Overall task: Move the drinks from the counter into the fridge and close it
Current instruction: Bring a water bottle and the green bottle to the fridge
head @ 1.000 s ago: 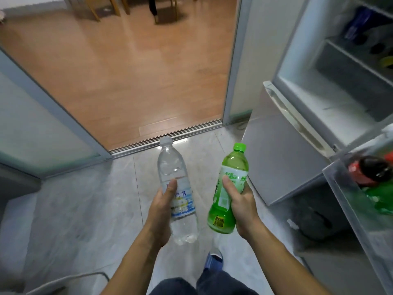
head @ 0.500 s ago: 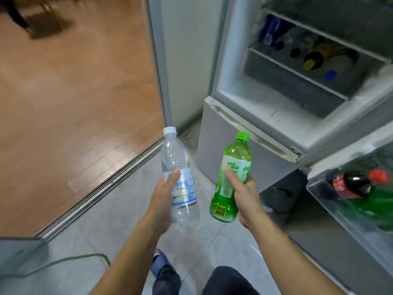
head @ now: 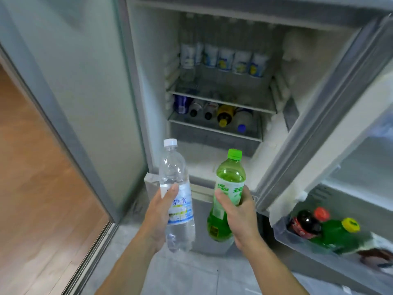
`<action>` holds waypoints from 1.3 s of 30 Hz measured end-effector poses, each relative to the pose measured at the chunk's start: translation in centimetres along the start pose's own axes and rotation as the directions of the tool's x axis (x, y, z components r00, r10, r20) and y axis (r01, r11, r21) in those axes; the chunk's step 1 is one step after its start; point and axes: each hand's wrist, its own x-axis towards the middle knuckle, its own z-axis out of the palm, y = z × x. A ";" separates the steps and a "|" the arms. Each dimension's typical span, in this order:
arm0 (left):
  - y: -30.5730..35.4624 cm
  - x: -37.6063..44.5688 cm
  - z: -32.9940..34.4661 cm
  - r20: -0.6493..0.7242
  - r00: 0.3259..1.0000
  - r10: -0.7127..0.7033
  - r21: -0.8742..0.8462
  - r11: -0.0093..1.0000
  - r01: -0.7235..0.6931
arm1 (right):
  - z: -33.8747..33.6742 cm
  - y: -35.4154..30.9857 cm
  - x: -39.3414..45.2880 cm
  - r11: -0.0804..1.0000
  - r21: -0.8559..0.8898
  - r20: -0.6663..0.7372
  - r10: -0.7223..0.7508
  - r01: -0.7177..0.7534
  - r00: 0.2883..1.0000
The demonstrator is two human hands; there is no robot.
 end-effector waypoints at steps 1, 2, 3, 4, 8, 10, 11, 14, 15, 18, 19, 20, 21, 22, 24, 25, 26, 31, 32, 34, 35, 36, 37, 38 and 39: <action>1.0 1.2 0.7 0.019 1.000 0.001 0.002 1.000 -0.001 | -0.1 -0.8 1.3 1.000 -0.001 -0.028 -0.021 0.021 0.999; 1.9 2.4 1.3 0.033 0.999 0.006 0.007 1.000 -0.006 | -0.1 -1.6 2.6 0.999 -0.009 -0.055 -0.043 0.043 0.998; 2.9 3.4 2.0 0.045 0.999 0.013 0.017 1.000 -0.014 | -0.2 -2.5 3.8 0.998 -0.016 -0.081 -0.068 0.067 0.994; 4.0 4.4 2.6 0.059 0.998 0.021 0.026 0.999 -0.023 | -0.2 -3.4 5.0 0.995 -0.019 -0.104 -0.096 0.095 0.990; 7.9 8.2 5.0 0.125 0.988 0.091 0.055 0.994 -0.099 | 0.4 -7.3 9.7 0.980 -0.043 -0.212 -0.201 0.196 0.956; 9.6 9.9 5.9 0.152 0.979 0.136 0.044 0.989 -0.144 | 0.8 -9.2 12.1 0.967 -0.081 -0.293 -0.254 0.241 0.922; 10.4 10.8 6.2 0.170 0.973 0.159 0.038 0.985 -0.168 | 1.0 -10.1 13.4 0.959 -0.108 -0.328 -0.283 0.262 0.901; 12.8 13.4 7.4 0.228 0.946 0.229 0.063 0.966 -0.249 | 1.8 -12.7 17.2 0.927 -0.188 -0.410 -0.375 0.325 0.832; 13.6 14.4 7.8 0.245 0.938 0.245 0.083 0.959 -0.272 | 2.0 -13.5 18.5 0.923 -0.201 -0.428 -0.385 0.330 0.818; 15.6 17.4 9.1 0.278 0.914 0.296 0.137 0.929 -0.343 | 2.5 -15.8 22.2 0.928 -0.207 -0.442 -0.371 0.309 0.817; 16.2 18.5 9.6 0.282 0.905 0.318 0.154 0.916 -0.369 | 2.7 -16.4 23.5 0.935 -0.187 -0.453 -0.355 0.302 0.818; 16.8 19.5 10.0 0.278 0.897 0.344 0.171 0.901 -0.399 | 3.0 -16.9 24.7 0.938 -0.163 -0.468 -0.346 0.306 0.813; 17.5 20.5 10.4 0.268 0.888 0.374 0.190 0.883 -0.430 | 3.3 -17.3 25.9 0.935 -0.149 -0.486 -0.352 0.321 0.800; 18.1 21.5 10.9 0.258 0.878 0.404 0.206 0.865 -0.458 | 3.7 -17.8 27.1 0.928 -0.158 -0.500 -0.369 0.337 0.784; 19.3 23.5 11.8 0.238 0.861 0.448 0.215 0.841 -0.497 | 4.2 -18.6 29.4 0.914 -0.208 -0.501 -0.405 0.348 0.765; 19.9 24.5 12.1 0.234 0.855 0.463 0.214 0.833 -0.510 | 4.2 -19.0 30.5 0.911 -0.228 -0.492 -0.413 0.344 0.766; 20.4 25.4 12.6 0.232 0.849 0.475 0.217 0.825 -0.522 | 4.0 -19.2 31.6 0.911 -0.244 -0.483 -0.412 0.333 0.773; 22.6 28.7 14.9 0.245 0.757 0.606 0.288 0.700 -0.653 | 2.4 -19.0 35.3 0.884 -0.417 -0.487 -0.415 0.212 0.768; 22.8 29.3 15.4 0.253 0.747 0.615 0.300 0.684 -0.665 | 2.1 -19.0 36.0 0.881 -0.431 -0.499 -0.414 0.196 0.761; 23.0 30.3 16.1 0.263 0.753 0.603 0.317 0.683 -0.658 | 1.8 -19.2 37.3 0.883 -0.434 -0.505 -0.402 0.177 0.764; 23.1 30.8 16.4 0.269 0.758 0.594 0.322 0.686 -0.652 | 1.6 -19.3 38.0 0.889 -0.425 -0.509 -0.390 0.170 0.768; 23.1 31.3 16.6 0.278 0.760 0.588 0.322 0.688 -0.650 | 1.4 -19.5 38.8 0.898 -0.411 -0.516 -0.372 0.158 0.772; 23.1 31.8 16.8 0.289 0.757 0.586 0.317 0.688 -0.653 | 1.1 -19.6 39.5 0.908 -0.394 -0.524 -0.348 0.141 0.777; 23.0 32.3 17.0 0.299 0.750 0.590 0.311 0.683 -0.661 | 0.9 -19.8 40.1 0.916 -0.381 -0.530 -0.326 0.123 0.783; 22.9 32.8 17.1 0.305 0.742 0.597 0.307 0.675 -0.670 | 0.8 -20.0 40.7 0.923 -0.372 -0.534 -0.304 0.104 0.789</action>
